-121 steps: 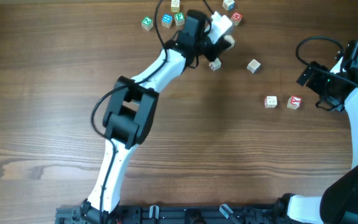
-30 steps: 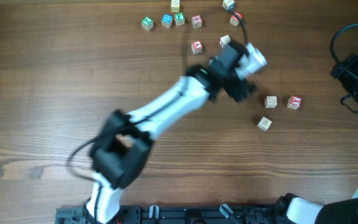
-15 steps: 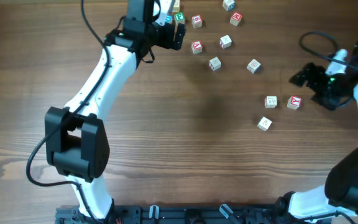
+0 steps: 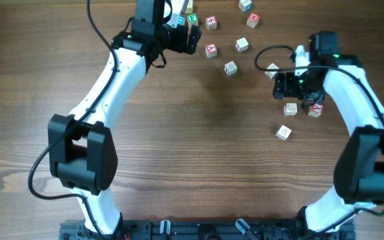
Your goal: Form a circle
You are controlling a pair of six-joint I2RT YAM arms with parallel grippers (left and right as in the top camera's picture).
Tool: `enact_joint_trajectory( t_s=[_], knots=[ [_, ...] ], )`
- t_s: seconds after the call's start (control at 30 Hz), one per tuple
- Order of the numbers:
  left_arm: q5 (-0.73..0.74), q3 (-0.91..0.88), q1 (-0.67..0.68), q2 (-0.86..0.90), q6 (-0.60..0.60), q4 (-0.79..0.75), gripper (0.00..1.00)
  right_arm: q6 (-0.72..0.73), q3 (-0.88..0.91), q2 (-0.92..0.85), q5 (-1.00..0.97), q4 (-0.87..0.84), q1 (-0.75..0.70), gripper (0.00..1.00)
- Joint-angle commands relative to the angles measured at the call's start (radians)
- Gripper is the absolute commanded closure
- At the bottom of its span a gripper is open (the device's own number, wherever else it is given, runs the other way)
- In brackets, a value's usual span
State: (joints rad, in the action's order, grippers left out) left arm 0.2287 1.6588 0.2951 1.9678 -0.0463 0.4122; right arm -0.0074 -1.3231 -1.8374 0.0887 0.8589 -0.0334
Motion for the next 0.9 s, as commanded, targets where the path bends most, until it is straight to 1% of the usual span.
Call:
enact_joint_trajectory(
  t_s=[0.0, 0.2, 0.33, 0.43, 0.53, 0.57, 0.7, 0.73, 0.77, 0.87],
  knots=[
    [-0.024, -0.005, -0.035, 0.009, 0.003, 0.017, 0.0, 0.041, -0.01, -0.031, -0.121, 0.028, 0.008, 0.15],
    [-0.025, -0.005, -0.059, 0.009, 0.003, 0.031, 0.0, 0.142, -0.008, -0.039, -0.103, 0.063, 0.008, 0.19],
    [-0.024, -0.005, -0.06, 0.009, 0.003, 0.03, 0.0, 0.14, 0.039, -0.04, -0.085, 0.031, 0.008, 0.19],
    [-0.025, -0.005, -0.06, 0.009, 0.003, 0.03, 0.0, 0.139, 0.105, -0.04, -0.089, -0.028, 0.008, 0.19],
    [-0.024, -0.005, -0.06, 0.009, 0.003, 0.03, 0.0, 0.141, 0.13, -0.04, -0.088, -0.064, 0.008, 0.2],
    [-0.024, -0.005, -0.06, 0.009, 0.003, 0.03, 0.0, 0.143, 0.133, -0.04, -0.088, -0.071, 0.008, 0.21],
    [-0.024, -0.005, -0.06, 0.009, 0.003, 0.031, 0.0, 0.176, 0.134, -0.04, -0.088, -0.065, 0.008, 0.33],
    [-0.024, -0.005, -0.06, 0.009, 0.003, 0.031, 0.0, 0.192, 0.134, -0.04, -0.089, -0.061, 0.008, 0.34],
    [-0.024, -0.005, -0.06, 0.009, 0.003, 0.031, 0.0, 0.204, 0.134, -0.04, -0.088, -0.06, 0.008, 0.38],
    [-0.024, -0.005, -0.06, 0.009, 0.003, 0.031, 0.0, 0.248, 0.134, -0.04, -0.09, -0.056, 0.008, 0.44]
  ],
)
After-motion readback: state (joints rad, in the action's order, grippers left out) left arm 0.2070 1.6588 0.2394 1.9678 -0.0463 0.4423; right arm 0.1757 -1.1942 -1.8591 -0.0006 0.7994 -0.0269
